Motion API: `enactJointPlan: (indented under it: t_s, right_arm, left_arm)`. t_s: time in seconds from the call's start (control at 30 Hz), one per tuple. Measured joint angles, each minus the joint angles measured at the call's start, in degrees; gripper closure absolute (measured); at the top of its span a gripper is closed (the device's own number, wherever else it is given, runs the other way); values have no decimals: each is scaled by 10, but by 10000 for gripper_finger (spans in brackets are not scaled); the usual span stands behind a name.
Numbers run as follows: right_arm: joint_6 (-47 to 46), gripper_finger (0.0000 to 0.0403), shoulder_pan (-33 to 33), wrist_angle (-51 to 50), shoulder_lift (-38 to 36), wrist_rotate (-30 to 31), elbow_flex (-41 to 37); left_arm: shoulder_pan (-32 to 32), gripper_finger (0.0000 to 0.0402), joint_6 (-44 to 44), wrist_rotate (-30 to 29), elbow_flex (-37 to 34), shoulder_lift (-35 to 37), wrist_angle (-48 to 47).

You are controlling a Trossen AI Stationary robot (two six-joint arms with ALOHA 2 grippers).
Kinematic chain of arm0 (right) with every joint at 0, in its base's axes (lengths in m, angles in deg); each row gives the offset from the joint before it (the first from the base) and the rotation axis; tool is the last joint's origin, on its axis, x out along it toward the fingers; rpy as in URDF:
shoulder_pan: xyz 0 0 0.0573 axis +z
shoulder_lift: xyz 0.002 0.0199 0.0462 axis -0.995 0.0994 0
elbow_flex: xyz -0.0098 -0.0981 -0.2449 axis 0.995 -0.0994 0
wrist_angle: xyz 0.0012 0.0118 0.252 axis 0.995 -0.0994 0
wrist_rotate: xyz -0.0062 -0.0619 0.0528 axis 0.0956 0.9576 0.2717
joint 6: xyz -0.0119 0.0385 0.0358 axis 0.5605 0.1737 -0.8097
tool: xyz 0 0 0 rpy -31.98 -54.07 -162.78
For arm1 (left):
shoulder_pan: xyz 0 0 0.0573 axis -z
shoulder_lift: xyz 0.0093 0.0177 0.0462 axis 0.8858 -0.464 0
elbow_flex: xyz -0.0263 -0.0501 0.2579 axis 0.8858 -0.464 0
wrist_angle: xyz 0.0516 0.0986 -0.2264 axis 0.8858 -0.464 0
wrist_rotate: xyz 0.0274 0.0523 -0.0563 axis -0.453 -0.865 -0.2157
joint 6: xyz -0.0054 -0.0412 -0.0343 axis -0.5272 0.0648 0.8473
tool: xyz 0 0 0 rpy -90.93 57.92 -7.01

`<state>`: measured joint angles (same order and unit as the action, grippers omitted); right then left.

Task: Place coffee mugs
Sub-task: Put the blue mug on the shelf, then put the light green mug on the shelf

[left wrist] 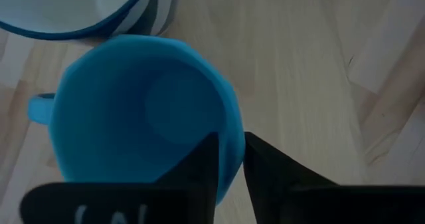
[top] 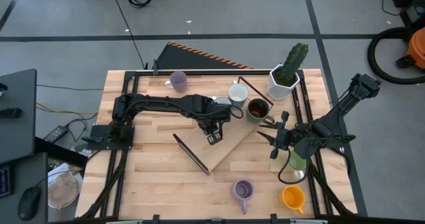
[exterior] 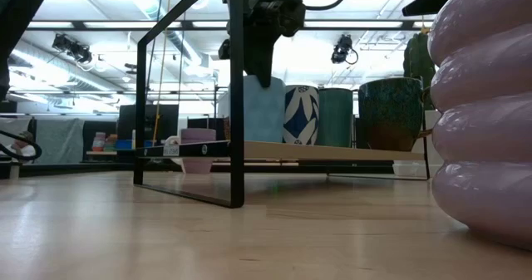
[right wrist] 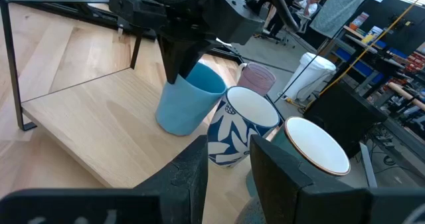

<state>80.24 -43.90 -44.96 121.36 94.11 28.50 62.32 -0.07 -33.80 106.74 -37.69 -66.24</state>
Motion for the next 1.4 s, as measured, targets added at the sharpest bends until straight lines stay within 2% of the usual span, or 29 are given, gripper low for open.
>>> enactJointPlan:
  t_s: [0.17,0.57,0.77,1.23,1.4]
  right_arm:
    - [0,285,0,0,0,0,0]
    - [0,285,0,-1,0,0,0]
    - [0,285,0,-1,0,0,0]
    - [0,284,0,-1,0,-9,0]
    - [0,284,0,0,0,-10,0]
  left_arm:
    - [0,317,-1,-20,0,0,4]
    - [1,315,-31,-19,0,0,13]
    - [3,288,-38,-53,0,0,11]
    - [9,275,-50,-52,0,0,16]
    - [9,249,-58,-49,20,0,12]
